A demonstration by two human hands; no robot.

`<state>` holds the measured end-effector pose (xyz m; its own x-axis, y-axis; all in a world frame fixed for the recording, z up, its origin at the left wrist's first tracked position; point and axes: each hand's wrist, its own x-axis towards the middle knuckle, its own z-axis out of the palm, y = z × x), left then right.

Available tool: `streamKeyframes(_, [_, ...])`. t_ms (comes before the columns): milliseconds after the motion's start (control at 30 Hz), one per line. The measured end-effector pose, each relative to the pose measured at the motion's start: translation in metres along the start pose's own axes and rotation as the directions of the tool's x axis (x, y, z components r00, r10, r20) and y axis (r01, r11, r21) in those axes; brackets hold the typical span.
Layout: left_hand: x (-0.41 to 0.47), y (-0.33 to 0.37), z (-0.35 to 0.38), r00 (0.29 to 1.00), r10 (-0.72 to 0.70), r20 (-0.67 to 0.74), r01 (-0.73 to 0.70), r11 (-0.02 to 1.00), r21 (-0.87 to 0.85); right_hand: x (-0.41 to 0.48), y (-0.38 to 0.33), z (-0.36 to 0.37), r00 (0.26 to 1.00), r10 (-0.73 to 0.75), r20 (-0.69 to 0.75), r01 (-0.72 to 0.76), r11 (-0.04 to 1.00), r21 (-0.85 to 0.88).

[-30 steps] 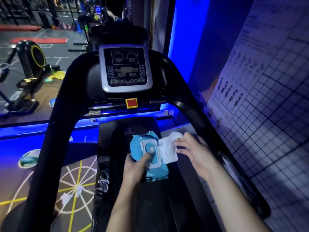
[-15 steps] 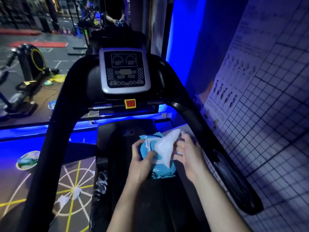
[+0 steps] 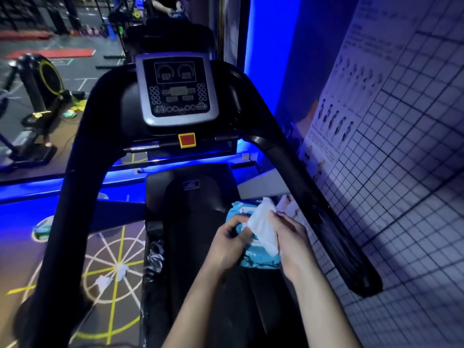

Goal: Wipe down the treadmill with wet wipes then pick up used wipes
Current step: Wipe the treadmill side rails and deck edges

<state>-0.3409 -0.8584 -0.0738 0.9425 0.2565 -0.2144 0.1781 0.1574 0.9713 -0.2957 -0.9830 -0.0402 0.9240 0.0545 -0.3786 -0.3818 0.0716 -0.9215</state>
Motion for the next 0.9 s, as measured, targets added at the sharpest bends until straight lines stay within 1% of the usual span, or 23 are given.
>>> streamKeyframes(33, [-0.001,-0.003,0.004,1.0,-0.015,0.005,0.015,1.0,-0.004,-0.001,-0.001,-0.002,0.999,0.051,-0.005,-0.05,0.999,0.01])
streamKeyframes(100, [0.0,-0.008,0.012,0.999,-0.034,0.018,0.034,0.999,-0.013,0.001,0.002,-0.01,0.997,0.063,0.048,-0.064,0.998,0.011])
streamKeyframes(167, [0.001,-0.015,0.02,0.999,-0.031,0.033,0.031,0.999,-0.006,0.0,0.008,-0.022,0.993,0.04,0.109,-0.038,0.999,-0.023])
streamKeyframes(200, [0.001,-0.017,0.026,0.999,-0.031,0.034,0.031,0.999,0.008,-0.003,0.012,-0.027,0.994,0.014,0.107,-0.009,0.999,-0.047])
streamKeyframes(233, [-0.001,-0.019,0.031,0.999,-0.034,0.029,0.034,0.999,0.016,-0.006,0.015,-0.031,0.997,-0.018,0.073,0.023,0.997,-0.073])
streamKeyframes(267, [-0.001,-0.02,0.037,0.999,-0.034,0.031,0.033,0.999,0.016,-0.007,0.021,-0.035,0.996,-0.091,0.013,0.092,0.987,-0.132])
streamKeyframes(333, [-0.004,-0.02,0.049,0.997,-0.043,0.067,0.043,0.999,0.006,-0.009,0.029,-0.042,0.967,-0.243,-0.078,0.216,0.942,-0.256])
streamKeyframes(367, [-0.005,-0.021,0.053,0.995,-0.053,0.085,0.053,0.999,0.002,-0.012,0.03,-0.045,0.955,-0.28,-0.1,0.239,0.923,-0.3])
streamKeyframes(400, [-0.004,-0.022,0.057,0.994,-0.061,0.092,0.062,0.998,-0.002,-0.014,0.03,-0.049,0.955,-0.28,-0.102,0.235,0.917,-0.322])
streamKeyframes(433, [-0.002,-0.024,0.059,0.994,-0.07,0.089,0.071,0.997,-0.009,-0.015,0.028,-0.054,0.965,-0.245,-0.092,0.207,0.928,-0.309])
streamKeyframes(500, [0.002,-0.028,0.063,0.994,-0.077,0.072,0.08,0.996,-0.038,-0.018,0.019,-0.066,0.989,-0.149,-0.007,0.146,0.974,-0.174])
streamKeyframes(533, [0.004,-0.027,0.066,0.995,-0.075,0.071,0.078,0.996,-0.037,-0.019,0.016,-0.073,0.991,-0.131,0.039,0.135,0.984,-0.112])
streamKeyframes(567, [0.005,-0.027,0.069,0.995,-0.072,0.071,0.074,0.997,-0.019,-0.02,0.013,-0.078,0.987,-0.143,0.071,0.15,0.984,-0.096])
streamKeyframes(600, [0.005,-0.025,0.073,0.995,-0.064,0.076,0.064,0.998,-0.002,-0.021,0.013,-0.082,0.982,-0.174,0.074,0.182,0.975,-0.124])
streamKeyframes(667, [0.004,-0.019,0.083,0.994,-0.053,0.095,0.053,0.999,0.008,-0.023,0.014,-0.088,0.974,-0.227,0.001,0.224,0.962,-0.155])
streamKeyframes(733, [0.002,-0.015,0.088,0.991,-0.052,0.12,0.048,0.998,0.035,-0.021,0.012,-0.091,0.977,-0.202,-0.074,0.197,0.978,-0.073])
streamKeyframes(767, [0.002,-0.015,0.09,0.989,-0.05,0.136,0.04,0.996,0.078,-0.02,0.012,-0.094,0.979,-0.182,-0.094,0.179,0.983,-0.039])
streamKeyframes(833, [0.003,-0.016,0.088,0.986,-0.042,0.159,0.02,0.99,0.14,-0.015,0.01,-0.103,0.985,-0.149,-0.087,0.15,0.989,0.006])
streamKeyframes(900, [0.002,-0.015,0.085,0.987,-0.042,0.152,0.018,0.987,0.157,-0.008,0.01,-0.116,0.991,-0.088,-0.097,0.104,0.98,0.167])
